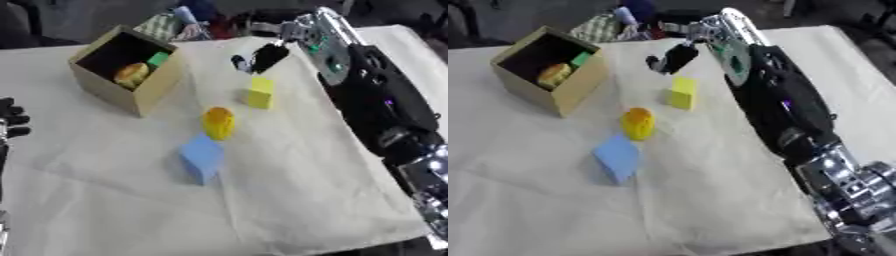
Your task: Pick up objects on the table and place them in the box.
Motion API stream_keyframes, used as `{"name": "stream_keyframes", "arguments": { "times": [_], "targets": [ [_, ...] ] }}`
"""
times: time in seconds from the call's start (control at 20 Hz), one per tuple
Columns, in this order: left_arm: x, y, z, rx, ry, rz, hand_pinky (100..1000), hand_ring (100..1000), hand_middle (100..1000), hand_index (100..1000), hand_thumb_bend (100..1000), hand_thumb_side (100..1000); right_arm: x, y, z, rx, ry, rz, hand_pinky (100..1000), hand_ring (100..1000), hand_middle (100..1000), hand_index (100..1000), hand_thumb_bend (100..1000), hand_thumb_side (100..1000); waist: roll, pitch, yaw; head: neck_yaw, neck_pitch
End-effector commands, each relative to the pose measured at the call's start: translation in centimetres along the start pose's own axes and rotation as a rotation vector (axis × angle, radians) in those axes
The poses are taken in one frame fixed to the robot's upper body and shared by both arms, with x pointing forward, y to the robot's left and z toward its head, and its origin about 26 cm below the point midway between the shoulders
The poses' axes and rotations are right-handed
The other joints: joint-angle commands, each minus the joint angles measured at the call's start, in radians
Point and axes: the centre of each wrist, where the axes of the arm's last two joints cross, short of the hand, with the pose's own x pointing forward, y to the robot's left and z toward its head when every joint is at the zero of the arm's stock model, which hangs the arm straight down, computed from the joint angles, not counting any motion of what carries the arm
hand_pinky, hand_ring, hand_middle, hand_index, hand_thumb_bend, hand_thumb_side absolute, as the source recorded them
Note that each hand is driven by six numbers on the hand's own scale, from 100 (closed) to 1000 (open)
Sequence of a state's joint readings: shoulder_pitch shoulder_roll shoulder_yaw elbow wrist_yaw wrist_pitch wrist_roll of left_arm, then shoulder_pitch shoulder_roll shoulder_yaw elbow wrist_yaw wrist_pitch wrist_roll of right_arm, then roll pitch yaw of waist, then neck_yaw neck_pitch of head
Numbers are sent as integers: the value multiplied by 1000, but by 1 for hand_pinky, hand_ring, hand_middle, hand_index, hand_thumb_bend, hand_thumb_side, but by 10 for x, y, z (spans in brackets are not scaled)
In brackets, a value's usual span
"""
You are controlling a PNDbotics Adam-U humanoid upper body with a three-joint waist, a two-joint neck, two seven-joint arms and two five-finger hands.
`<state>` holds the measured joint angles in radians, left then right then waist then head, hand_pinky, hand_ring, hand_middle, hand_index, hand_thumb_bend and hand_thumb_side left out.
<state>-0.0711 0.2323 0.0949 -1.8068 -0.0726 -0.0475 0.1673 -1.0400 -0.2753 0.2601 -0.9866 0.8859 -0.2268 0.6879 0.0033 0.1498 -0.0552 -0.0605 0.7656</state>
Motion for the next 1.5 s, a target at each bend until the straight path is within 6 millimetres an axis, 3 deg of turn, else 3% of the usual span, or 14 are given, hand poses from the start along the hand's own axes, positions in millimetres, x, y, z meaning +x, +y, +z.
{"name": "stream_keyframes", "arguments": {
  "times": [0.05, 0.15, 0.5, 0.7, 1.15, 1.5],
  "targets": [
    [6, 8, -4, 5, -29, -33, 653, 660, 624, 754, 100, 752, -10, -2, 9, 46, 54, 43, 917, 990, 1000, 1000, 100, 639, -16, -33, -2, 11, 4],
    [5, 8, -4, 1, -28, -32, 653, 660, 624, 754, 100, 752, -15, 12, 6, 89, 83, 40, 924, 1000, 1000, 1000, 100, 696, -16, -34, -2, 15, 4],
    [5, 8, -4, -1, -26, -32, 652, 660, 624, 755, 100, 751, -29, 45, -1, 117, 174, 17, 926, 1000, 1000, 1000, 100, 672, -11, -37, 2, 20, 4],
    [5, 7, -4, -2, -25, -31, 652, 660, 625, 755, 100, 751, -31, 51, -5, 98, 203, 10, 926, 1000, 1000, 1000, 100, 661, -8, -36, 1, 19, 4],
    [5, 7, -3, -1, -23, -26, 651, 659, 624, 755, 100, 751, -35, 60, -10, -32, 276, 1, 928, 1000, 1000, 1000, 100, 525, 0, -35, 4, 14, 4],
    [5, 6, -3, -2, -22, -23, 650, 659, 624, 755, 100, 752, -32, 69, -17, -61, 293, -37, 921, 1000, 1000, 1000, 100, 554, 3, -34, 4, 6, 4]
  ]
}}
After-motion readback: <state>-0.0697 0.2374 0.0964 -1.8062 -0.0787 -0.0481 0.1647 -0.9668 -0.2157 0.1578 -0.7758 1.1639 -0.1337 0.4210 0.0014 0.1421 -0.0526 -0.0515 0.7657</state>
